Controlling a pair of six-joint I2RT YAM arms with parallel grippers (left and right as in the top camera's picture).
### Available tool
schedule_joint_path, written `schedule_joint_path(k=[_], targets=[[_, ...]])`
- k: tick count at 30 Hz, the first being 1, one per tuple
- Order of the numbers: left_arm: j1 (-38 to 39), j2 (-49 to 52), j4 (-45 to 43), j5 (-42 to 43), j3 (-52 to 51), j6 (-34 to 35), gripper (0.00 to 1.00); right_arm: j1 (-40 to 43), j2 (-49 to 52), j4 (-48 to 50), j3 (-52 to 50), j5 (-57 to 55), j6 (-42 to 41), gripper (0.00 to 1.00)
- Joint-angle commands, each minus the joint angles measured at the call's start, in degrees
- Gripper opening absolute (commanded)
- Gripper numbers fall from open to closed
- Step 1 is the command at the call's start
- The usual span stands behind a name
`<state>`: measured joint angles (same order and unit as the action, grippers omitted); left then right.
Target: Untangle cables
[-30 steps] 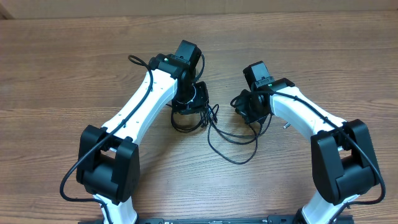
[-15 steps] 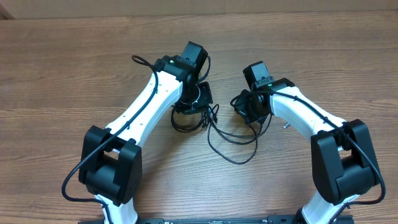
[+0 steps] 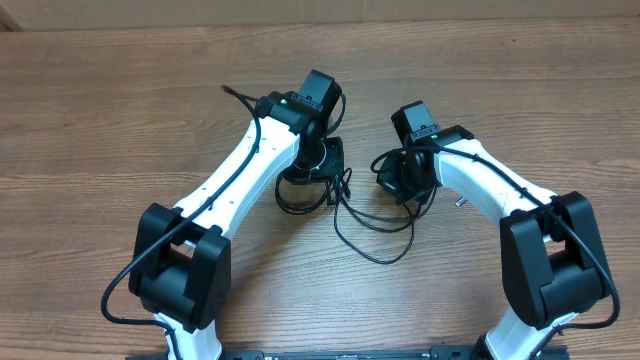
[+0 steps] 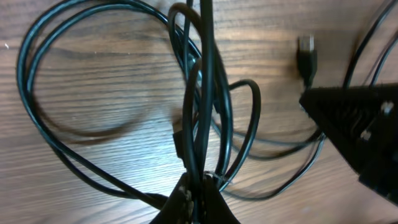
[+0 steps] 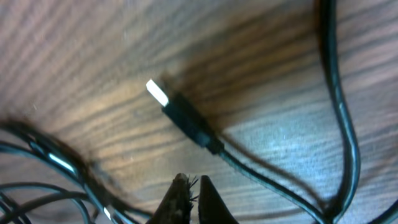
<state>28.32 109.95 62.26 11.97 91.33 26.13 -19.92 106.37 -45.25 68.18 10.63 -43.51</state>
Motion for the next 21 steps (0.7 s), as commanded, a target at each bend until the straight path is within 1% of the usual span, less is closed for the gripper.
schedule_joint_path(k=[1,3,6,7,10,11,13,15,18,19,21], targets=[[-1.3,-0.9,2.4,0.8,3.4,-15.3,0.04,1.0,-0.5,0.2,0.6,11.2,10.6,0.09],[-2.1,-0.9,5.0,0.8,5.0,-19.2,0.04,2.1,-0.5,1.4,0.6,19.4,14.6,0.12],[-3.5,-0.9,7.9,2.0,7.2,-23.3,0.04,4.1,-0.5,3.8,0.6,32.8,20.1,0.22],[-3.9,-0.9,8.2,2.9,7.6,-25.7,0.04,4.6,-0.5,4.5,0.6,37.1,21.6,0.27],[-4.9,-0.9,8.2,7.1,7.7,-31.6,0.04,5.2,-0.5,6.2,0.6,46.0,23.4,0.48],[-5.1,-0.9,8.3,9.3,7.7,-33.9,0.04,5.2,-0.5,6.9,0.6,48.0,23.6,0.52],[-5.4,-0.9,8.7,14.2,7.7,-38.6,0.04,4.8,-0.5,8.7,0.6,50.5,23.6,0.55],[-5.5,-0.9,9.0,16.7,7.7,-41.8,0.04,3.9,-0.5,10.3,0.6,51.1,22.9,0.54],[-5.5,-0.9,9.6,16.6,7.7,-43.6,0.04,2.7,-0.5,13.2,0.5,50.9,18.7,0.49],[-5.5,-0.9,10.0,16.6,7.7,-44.2,0.04,2.3,-0.5,15.0,0.5,50.9,16.2,0.48],[-5.5,-0.9,10.2,16.6,7.7,-44.4,0.04,1.9,-0.5,17.9,0.5,50.9,12.3,0.47]])
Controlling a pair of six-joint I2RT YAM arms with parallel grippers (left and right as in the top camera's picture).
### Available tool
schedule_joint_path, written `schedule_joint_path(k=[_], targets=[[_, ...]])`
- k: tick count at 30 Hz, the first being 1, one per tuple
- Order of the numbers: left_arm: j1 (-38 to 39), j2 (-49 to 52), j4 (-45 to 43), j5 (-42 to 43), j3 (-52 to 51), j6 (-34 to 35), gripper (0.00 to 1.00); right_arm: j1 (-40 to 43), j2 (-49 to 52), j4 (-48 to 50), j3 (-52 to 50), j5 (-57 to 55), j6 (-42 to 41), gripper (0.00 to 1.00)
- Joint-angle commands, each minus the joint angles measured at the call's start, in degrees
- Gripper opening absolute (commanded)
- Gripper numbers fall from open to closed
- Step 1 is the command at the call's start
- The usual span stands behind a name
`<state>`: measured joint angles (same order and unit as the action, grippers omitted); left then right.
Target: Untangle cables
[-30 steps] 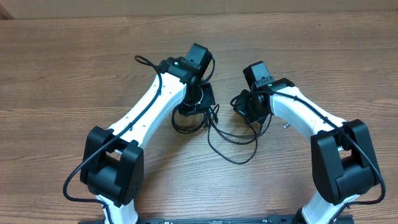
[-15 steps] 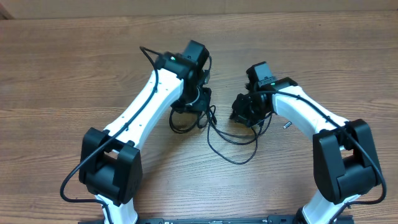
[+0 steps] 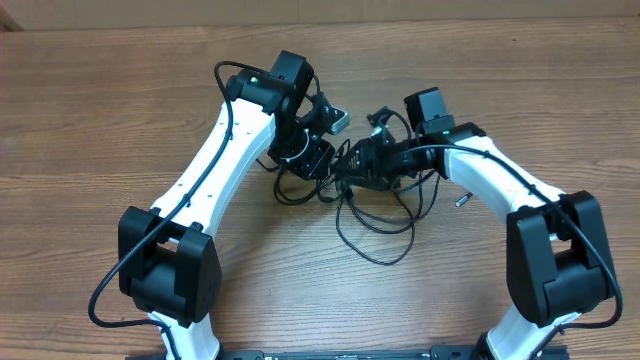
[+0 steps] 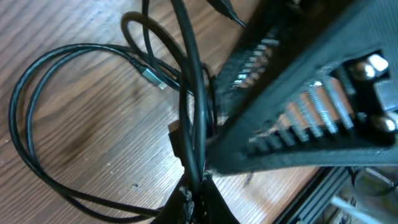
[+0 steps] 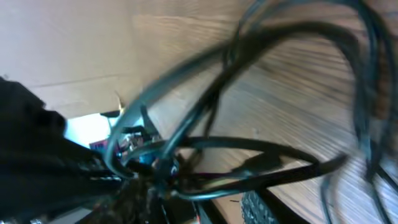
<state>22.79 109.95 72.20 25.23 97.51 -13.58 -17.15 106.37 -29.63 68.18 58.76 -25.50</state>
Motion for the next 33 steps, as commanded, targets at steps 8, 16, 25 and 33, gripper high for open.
schedule_joint_path(k=[8,16,25,33], targets=[[0.0,-0.9,0.9,3.3,1.5,-6.2,0.04,-1.3,-0.5,7.5,0.5,1.0,-12.3,0.45],[0.0,-0.9,1.7,-0.1,1.5,-7.2,0.04,-1.3,-0.5,4.6,0.5,5.6,-7.7,0.53],[0.0,-0.9,3.0,-0.3,1.5,-10.9,0.04,-1.2,-0.5,0.2,0.5,8.6,-1.3,0.54],[-0.4,-0.8,2.9,-0.6,1.2,-10.8,0.04,-1.2,-0.5,-2.2,0.5,8.4,0.3,0.53]])
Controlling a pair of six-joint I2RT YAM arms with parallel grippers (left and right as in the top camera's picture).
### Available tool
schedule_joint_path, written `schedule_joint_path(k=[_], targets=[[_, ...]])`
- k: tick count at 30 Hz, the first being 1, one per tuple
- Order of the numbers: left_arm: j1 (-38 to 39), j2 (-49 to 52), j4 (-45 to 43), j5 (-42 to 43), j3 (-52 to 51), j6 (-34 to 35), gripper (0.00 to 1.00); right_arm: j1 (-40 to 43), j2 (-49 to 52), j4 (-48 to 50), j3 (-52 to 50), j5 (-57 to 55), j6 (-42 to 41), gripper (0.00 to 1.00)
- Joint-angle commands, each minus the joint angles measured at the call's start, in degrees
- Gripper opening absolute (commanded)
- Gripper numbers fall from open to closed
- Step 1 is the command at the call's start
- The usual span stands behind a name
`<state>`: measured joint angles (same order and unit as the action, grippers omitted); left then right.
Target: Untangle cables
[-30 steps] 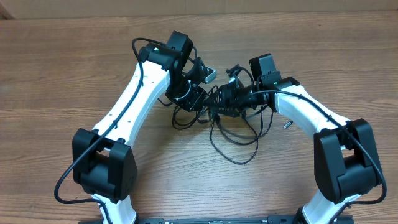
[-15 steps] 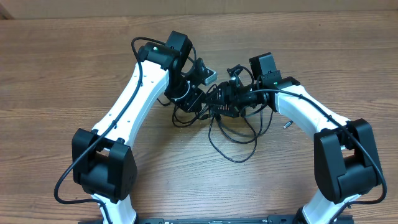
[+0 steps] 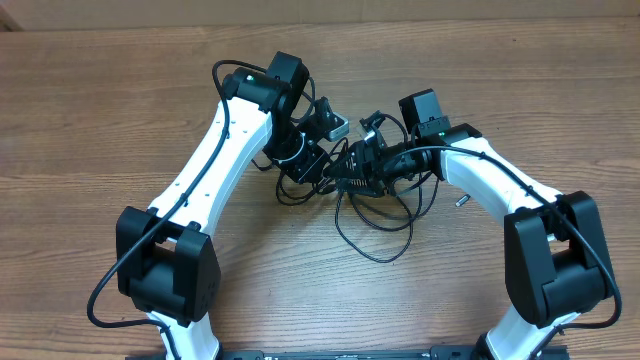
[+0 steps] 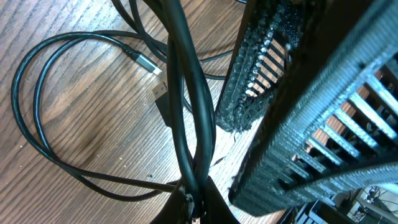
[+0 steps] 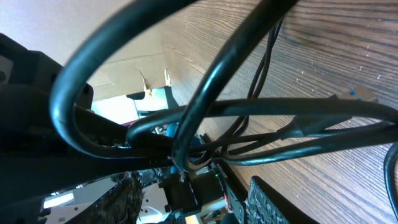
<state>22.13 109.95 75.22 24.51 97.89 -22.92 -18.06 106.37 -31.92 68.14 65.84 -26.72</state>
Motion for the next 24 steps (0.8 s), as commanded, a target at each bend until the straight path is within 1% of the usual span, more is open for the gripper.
schedule_joint_path(k=[1,6,11,14,20,22,24], targets=[[0.2,-0.8,-0.2,0.2,0.8,-1.5,0.04,-0.3,-0.5,0.1,0.6,1.3,1.5,0.54],[-0.4,-0.7,-0.2,0.9,0.8,-1.5,0.04,-0.2,-0.5,1.8,0.6,1.0,0.0,0.56],[-0.4,-0.5,-0.2,1.0,0.7,-1.6,0.04,-0.2,-0.5,7.5,0.6,-1.7,-8.0,0.56],[-0.4,-0.5,-0.2,1.0,0.7,-1.5,0.04,-0.2,-0.5,9.7,0.6,-5.3,-13.3,0.56],[-0.4,-0.5,-0.2,3.2,0.7,-2.3,0.04,-0.3,-0.5,11.3,0.6,-9.9,-19.4,0.56],[-0.4,-0.5,-0.3,3.5,0.7,-2.5,0.04,-0.4,-0.5,11.2,0.6,-11.2,-20.1,0.55],[-0.4,-0.5,-0.3,3.5,0.7,-2.4,0.04,-0.4,-0.5,10.7,0.6,-11.9,-20.2,0.51]])
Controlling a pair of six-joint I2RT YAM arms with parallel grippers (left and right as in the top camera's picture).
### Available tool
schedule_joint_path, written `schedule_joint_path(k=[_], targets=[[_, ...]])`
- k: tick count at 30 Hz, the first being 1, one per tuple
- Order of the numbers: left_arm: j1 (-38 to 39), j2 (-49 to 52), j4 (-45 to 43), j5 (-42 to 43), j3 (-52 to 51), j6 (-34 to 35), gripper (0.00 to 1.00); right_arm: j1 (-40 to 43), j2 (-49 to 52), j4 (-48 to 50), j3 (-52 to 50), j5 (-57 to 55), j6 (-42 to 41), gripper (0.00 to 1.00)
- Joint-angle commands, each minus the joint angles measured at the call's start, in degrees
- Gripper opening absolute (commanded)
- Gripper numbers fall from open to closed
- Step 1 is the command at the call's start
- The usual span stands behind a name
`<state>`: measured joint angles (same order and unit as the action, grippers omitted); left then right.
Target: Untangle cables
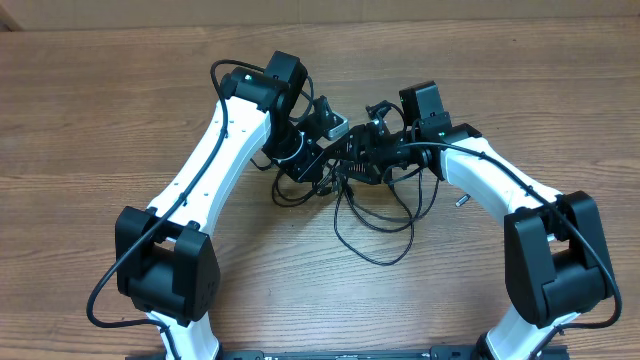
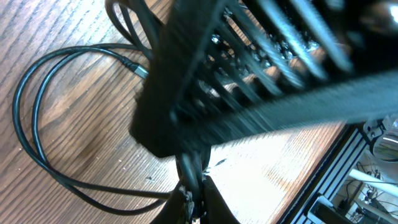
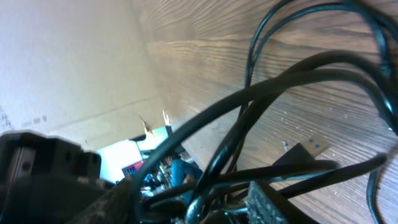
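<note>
A tangle of thin black cables [image 1: 375, 222] lies mid-table, partly lifted between the two arms. My left gripper [image 1: 320, 165] is shut on a few strands [image 2: 189, 168] and holds them off the wood; a loop [image 2: 28, 134] and a plug [image 2: 138, 70] lie below. My right gripper [image 1: 352, 158] faces it from the right. Its fingers [image 3: 267, 199] stand apart with several strands [image 3: 249, 99] running between them. A USB plug [image 3: 308, 148] rests on the table beyond. The right gripper's blurred body fills the top of the left wrist view.
Wooden table [image 1: 120, 110] all round. A small metal piece [image 1: 460, 199] lies to the right of the cable loops, under the right forearm. Cardboard edge along the far side [image 1: 400, 8].
The right gripper has shifted slightly up and right at the held bundle, and its body now covers more of the left wrist view. The left gripper still holds the strands.
At first both grippers were low on the table, apart: the left shut on a cable bundle, the right shut near a USB plug. Then the left held the bundle raised, with the right beside it. Later the right's fingers were apart around the strands, as now.
</note>
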<state>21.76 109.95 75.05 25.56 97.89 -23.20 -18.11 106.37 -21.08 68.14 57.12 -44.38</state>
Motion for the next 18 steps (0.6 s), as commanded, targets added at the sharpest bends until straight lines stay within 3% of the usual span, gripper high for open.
schedule_joint_path(k=[1,5,15,18], targets=[[-0.1,-0.5,-0.1,2.4,0.7,-2.1,0.04,-0.3,-0.5,-0.6,0.5,-3.5,-2.5,0.50],[-0.7,-0.5,-0.3,2.4,0.7,-1.9,0.04,-0.3,-0.5,-3.2,0.5,-6.0,-2.2,0.44],[-4.3,-0.5,-1.8,3.5,0.7,2.7,0.04,-0.3,-0.5,-6.3,0.5,-10.0,-1.8,0.08],[-4.7,-0.5,-1.9,4.3,0.7,2.7,0.04,-0.3,-0.5,-6.4,0.5,-10.1,-1.6,0.05]])
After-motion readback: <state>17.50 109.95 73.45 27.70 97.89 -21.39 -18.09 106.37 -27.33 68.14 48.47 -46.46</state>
